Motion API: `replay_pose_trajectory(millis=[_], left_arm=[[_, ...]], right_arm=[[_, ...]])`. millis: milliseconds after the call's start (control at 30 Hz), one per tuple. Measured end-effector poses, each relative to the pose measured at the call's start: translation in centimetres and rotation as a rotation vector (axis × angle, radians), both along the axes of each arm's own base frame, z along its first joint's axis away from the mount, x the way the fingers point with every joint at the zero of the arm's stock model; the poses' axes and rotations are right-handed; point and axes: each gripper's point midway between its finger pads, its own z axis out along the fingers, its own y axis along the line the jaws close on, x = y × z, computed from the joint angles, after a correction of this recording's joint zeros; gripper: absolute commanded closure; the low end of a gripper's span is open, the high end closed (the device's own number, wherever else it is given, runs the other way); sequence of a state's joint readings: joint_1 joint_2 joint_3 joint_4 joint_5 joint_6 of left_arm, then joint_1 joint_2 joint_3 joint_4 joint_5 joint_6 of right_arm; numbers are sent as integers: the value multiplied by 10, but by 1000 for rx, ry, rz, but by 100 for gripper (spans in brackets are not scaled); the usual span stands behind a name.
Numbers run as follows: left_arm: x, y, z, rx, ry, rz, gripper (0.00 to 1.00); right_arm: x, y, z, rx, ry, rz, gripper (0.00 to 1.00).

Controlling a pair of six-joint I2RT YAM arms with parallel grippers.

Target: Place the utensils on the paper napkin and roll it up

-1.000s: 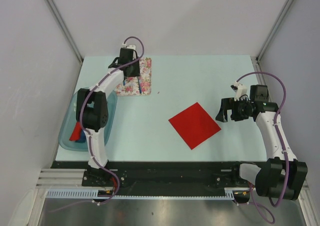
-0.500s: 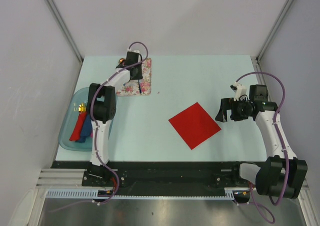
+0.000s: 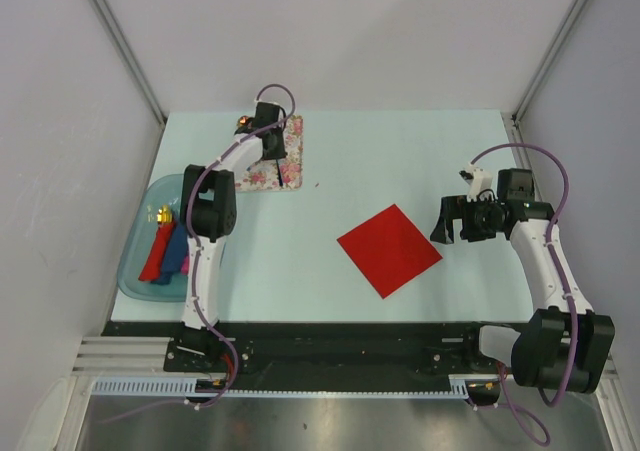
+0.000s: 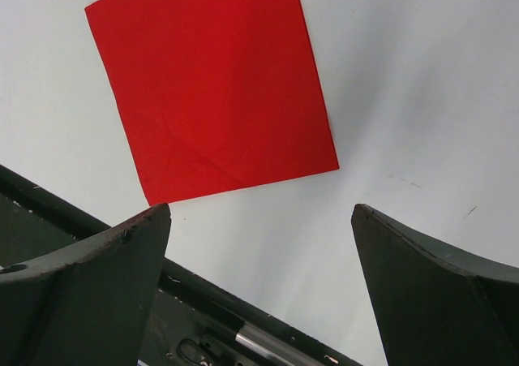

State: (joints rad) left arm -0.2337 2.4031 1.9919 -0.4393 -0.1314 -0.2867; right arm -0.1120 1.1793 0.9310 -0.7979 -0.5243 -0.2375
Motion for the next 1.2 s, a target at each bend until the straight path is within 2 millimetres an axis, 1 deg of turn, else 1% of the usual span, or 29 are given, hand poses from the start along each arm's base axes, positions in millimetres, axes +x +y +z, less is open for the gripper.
replay_pose_trajectory(millis=[133,267,333,467,633,767,833,867,933,967,1033,1067,1133,1167,1200], left_arm=[[-2,3,-5,-8,23,19,72],[2,4,-4,-18,26,36,76],[4,3,-5,-23,24,41,81],[6,4,-6,-27,28,52,100],[7,4,-5,-25,26,55,100],[3,3,5,-22,19,44,100],[-2,1,19,-24,6,39,100],[-7,-1,30,-26,-1,34,100],[-15,-7,57,-34,-29,21,100],[-20,-13,75,-39,-48,10,100],[-31,-30,117,-63,-111,-18,100],[-41,-42,138,-76,-143,-39,100],[-68,-69,174,-104,-198,-84,100],[-86,-85,187,-118,-211,-117,100],[-101,-98,195,-130,-221,-144,100]], right_arm=[[0,-1,-1,-3,5,-2,0],[0,-1,-3,-2,12,-2,0],[0,-1,-4,-1,18,-2,0],[1,-1,-7,0,29,-2,0],[1,-1,-7,0,31,-2,0],[1,-1,-7,0,30,-2,0],[1,-1,-7,0,29,-2,0],[1,-1,-7,-1,28,-3,0],[1,-1,-7,-1,28,-4,0],[1,-1,-7,-1,28,-5,0],[1,-3,-7,-4,27,-11,0],[1,-5,-7,-6,27,-17,0],[2,-7,-7,-9,26,-27,0],[3,-9,-7,-10,26,-32,0],[3,-10,-7,-11,25,-35,0]])
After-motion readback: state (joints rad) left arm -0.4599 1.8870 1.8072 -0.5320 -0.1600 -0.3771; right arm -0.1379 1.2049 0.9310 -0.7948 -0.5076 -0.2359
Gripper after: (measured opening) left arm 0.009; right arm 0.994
